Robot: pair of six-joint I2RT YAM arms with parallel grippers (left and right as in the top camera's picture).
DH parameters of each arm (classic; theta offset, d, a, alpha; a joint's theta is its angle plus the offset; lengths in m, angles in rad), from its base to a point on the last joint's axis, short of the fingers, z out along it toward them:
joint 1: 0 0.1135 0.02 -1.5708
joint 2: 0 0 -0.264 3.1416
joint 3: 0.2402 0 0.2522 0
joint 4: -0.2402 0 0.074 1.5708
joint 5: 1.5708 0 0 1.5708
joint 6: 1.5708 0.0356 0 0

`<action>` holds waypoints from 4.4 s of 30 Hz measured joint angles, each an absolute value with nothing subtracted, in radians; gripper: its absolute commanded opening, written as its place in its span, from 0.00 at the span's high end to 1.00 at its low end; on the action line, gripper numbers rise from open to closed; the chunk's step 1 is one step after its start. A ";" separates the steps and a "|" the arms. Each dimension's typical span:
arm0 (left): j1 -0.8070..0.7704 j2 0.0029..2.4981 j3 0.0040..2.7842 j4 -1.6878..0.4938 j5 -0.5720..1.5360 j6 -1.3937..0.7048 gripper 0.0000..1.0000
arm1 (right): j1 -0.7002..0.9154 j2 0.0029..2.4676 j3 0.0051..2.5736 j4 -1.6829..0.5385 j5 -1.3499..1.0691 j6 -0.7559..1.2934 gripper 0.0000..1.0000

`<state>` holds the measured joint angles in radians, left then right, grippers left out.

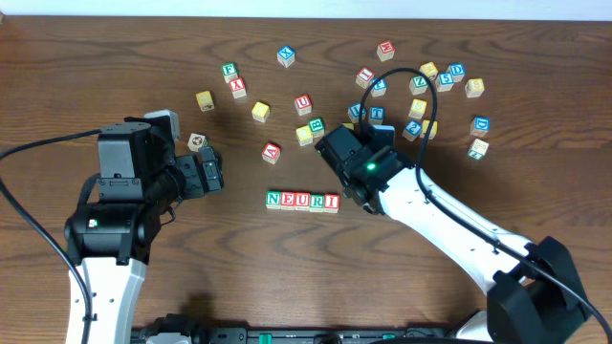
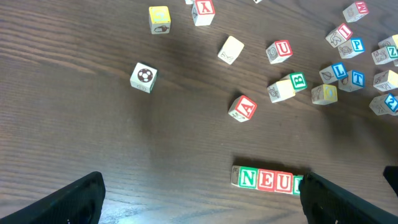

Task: Spell out NEURIPS
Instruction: 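Raise the right arm and move it toward the blue P block, then lower the right gripper onto the blue P block and close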

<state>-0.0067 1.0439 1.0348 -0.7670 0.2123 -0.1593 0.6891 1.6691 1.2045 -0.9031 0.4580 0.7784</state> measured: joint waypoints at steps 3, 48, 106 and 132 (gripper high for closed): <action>-0.007 1.044 1.035 -0.767 0.212 -0.159 0.02 | 0.682 1.656 1.222 -0.913 0.461 0.765 0.17; -0.007 1.044 1.035 -0.767 0.212 -0.159 0.02 | 0.222 1.849 1.948 -1.193 0.041 0.202 0.03; -0.007 1.044 1.035 -0.767 0.212 -0.159 0.02 | 0.250 2.484 2.262 -0.973 0.030 -0.041 0.21; -0.007 1.044 1.035 -0.767 0.212 -0.159 0.02 | 0.242 2.499 2.261 -0.941 0.065 -0.015 0.36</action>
